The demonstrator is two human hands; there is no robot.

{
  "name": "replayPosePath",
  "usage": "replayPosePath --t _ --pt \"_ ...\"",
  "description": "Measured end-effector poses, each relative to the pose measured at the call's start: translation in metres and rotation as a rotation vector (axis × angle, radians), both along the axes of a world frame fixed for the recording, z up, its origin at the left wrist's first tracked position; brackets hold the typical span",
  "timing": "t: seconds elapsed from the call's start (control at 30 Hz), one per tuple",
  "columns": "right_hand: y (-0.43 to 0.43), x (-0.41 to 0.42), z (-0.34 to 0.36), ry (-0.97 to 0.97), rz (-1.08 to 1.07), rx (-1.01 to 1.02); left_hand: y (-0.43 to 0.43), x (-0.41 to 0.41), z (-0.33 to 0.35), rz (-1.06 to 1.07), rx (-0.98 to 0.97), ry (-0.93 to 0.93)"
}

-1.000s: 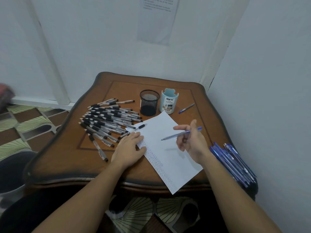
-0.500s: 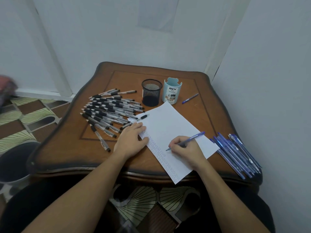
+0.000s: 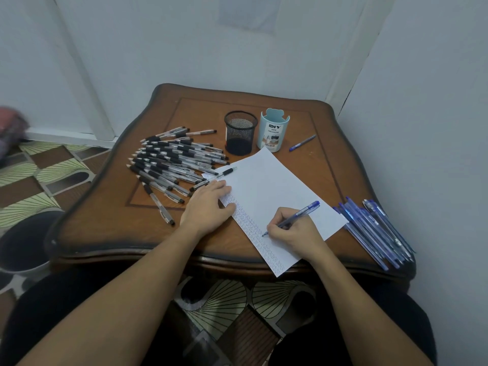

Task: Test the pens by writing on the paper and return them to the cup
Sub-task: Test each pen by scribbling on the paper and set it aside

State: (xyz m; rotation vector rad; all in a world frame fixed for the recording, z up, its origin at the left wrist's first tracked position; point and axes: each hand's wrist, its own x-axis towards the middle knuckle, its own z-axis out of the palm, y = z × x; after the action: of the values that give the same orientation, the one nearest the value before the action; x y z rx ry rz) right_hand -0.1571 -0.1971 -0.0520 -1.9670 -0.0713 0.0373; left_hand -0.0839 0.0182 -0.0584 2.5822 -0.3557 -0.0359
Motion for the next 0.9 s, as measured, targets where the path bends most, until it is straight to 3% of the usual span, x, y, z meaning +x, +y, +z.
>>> replayPosePath --t 0.9 --pt "0.0016 -0.0021 0.0018 -0.039 -0.027 -0.011 -0.0011 -0.0019 0.0046 0.007 -0.004 0.023"
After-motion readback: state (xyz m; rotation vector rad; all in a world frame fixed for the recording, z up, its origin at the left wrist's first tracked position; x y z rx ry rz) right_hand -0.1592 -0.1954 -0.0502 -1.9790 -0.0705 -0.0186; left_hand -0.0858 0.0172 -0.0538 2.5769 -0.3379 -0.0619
